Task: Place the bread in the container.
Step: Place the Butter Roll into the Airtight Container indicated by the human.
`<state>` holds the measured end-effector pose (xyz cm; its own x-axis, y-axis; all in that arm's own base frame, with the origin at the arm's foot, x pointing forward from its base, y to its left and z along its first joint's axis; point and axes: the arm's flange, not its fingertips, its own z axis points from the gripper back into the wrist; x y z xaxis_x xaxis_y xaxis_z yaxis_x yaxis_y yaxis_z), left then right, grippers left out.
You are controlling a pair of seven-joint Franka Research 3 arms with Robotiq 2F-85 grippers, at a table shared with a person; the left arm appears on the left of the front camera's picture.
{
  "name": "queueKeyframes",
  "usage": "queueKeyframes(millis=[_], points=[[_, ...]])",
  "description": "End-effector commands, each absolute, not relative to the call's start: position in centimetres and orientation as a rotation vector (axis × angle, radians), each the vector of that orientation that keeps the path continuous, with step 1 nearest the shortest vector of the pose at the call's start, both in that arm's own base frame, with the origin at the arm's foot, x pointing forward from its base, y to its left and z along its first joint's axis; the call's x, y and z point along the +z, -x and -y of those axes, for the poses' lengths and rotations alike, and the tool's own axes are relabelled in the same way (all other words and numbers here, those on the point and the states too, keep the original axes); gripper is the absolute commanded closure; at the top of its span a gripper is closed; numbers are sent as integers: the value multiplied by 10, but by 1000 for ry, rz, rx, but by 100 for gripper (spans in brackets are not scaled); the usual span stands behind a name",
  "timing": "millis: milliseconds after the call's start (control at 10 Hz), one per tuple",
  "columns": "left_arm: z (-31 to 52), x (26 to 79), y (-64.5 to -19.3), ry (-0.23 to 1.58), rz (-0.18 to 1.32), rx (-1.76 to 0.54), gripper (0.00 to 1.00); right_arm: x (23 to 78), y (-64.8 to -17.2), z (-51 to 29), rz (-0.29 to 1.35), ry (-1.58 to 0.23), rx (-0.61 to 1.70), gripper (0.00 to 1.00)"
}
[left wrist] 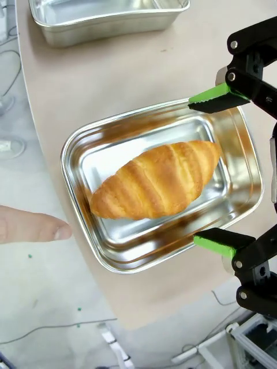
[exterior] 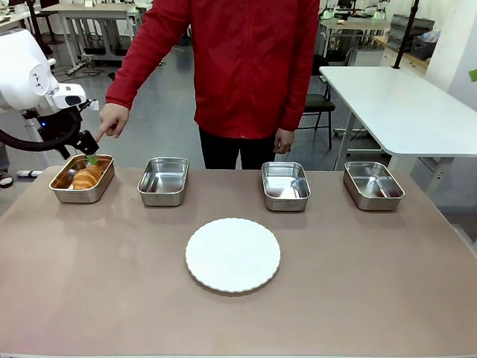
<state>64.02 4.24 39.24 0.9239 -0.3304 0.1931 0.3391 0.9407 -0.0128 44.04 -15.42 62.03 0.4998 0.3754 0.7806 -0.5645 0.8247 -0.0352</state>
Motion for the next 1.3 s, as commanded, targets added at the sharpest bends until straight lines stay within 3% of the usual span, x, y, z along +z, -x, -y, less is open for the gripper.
queueKeyframes(millis=[0, 1200], points=[[-41, 399, -630, 91, 183, -328, 0, 621, -439, 154, 881, -235, 575, 0], [-42, 391, -640, 52, 183, -343, 0, 621, -439, 154, 881, -235, 575, 0]])
